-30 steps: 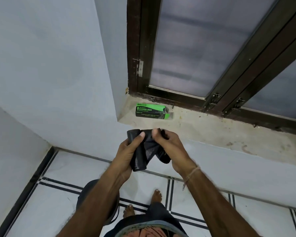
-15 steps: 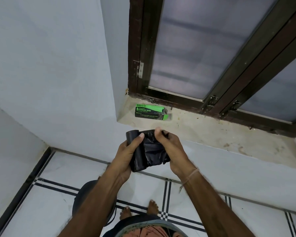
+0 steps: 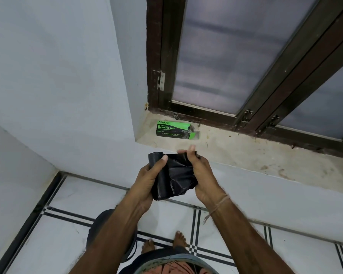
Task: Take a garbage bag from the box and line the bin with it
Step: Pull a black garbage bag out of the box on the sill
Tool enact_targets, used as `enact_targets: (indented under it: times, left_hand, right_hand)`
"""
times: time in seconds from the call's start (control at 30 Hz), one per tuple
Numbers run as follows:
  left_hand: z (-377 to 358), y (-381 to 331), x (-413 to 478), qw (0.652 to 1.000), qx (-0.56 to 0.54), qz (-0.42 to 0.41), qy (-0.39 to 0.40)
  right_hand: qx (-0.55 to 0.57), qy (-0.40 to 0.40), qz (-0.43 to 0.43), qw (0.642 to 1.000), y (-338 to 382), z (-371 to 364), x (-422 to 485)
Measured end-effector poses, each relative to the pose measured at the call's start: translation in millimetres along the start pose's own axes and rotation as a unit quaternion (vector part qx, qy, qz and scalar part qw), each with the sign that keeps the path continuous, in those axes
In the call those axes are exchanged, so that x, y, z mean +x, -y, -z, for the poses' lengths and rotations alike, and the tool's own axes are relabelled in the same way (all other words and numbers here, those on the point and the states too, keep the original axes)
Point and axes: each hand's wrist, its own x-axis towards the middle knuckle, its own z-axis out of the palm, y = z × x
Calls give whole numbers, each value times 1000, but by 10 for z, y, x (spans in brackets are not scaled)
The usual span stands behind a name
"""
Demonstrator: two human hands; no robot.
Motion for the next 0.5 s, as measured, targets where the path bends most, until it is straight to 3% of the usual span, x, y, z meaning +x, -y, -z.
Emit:
enact_targets:
  times: [0.07,0.13,0.33,0.5]
  left_hand:
    - [2,2,8,1000,1,-4,6]
    - [6,3,24,1000,1,-5,0]
    - [28,8,52,1000,0,-3,-21]
    - [31,17,41,1000,-9,7,-29]
  right_hand:
    - [-76,57,44,995,-3,5,-34]
    - [-136,57,69,987,-41,1,-18]
    - [-14,1,23,1000,-44,17,21]
    - [-21,-48,-14,999,-59,5,40]
